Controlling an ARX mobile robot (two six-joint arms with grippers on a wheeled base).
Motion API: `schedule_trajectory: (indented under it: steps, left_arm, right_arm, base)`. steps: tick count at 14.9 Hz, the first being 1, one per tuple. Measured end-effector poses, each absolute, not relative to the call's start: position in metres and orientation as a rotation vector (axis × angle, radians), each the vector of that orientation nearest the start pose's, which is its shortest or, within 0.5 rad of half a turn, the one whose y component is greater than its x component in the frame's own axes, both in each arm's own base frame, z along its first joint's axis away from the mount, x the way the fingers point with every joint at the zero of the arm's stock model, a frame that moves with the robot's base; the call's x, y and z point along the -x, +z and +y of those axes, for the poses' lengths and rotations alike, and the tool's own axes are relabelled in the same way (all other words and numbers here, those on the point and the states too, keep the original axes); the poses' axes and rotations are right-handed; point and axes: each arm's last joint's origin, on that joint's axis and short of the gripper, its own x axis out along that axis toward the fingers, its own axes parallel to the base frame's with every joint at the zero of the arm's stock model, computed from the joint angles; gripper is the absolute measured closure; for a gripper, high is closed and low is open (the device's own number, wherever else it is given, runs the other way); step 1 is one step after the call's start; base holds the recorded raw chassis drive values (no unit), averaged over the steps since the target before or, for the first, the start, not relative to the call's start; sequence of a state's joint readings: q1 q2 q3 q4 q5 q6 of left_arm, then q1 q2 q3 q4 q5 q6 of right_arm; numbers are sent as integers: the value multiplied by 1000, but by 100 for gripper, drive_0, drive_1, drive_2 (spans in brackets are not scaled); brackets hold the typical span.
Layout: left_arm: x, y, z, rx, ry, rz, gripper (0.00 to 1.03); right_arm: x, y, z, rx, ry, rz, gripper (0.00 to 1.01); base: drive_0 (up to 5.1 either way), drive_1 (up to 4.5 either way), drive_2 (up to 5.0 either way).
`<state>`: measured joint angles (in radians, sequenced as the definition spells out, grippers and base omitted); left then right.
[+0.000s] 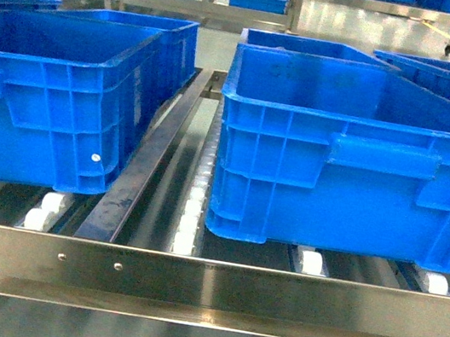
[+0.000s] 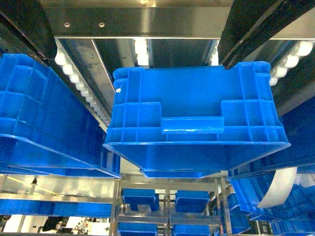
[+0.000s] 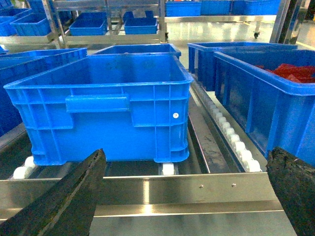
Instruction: Sort blue parts and orange caps into right shelf containers
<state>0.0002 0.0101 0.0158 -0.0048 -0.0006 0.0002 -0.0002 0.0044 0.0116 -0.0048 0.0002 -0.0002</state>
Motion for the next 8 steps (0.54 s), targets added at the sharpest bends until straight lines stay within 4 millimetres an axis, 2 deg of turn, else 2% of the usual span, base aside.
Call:
schedule_trajectory:
  steps: [8]
  left_arm:
    - [-97,168,0,0,1,-1,5]
  right_arm:
    - [-97,167,0,0,0,-2,3]
  base:
    - [0,0,0]
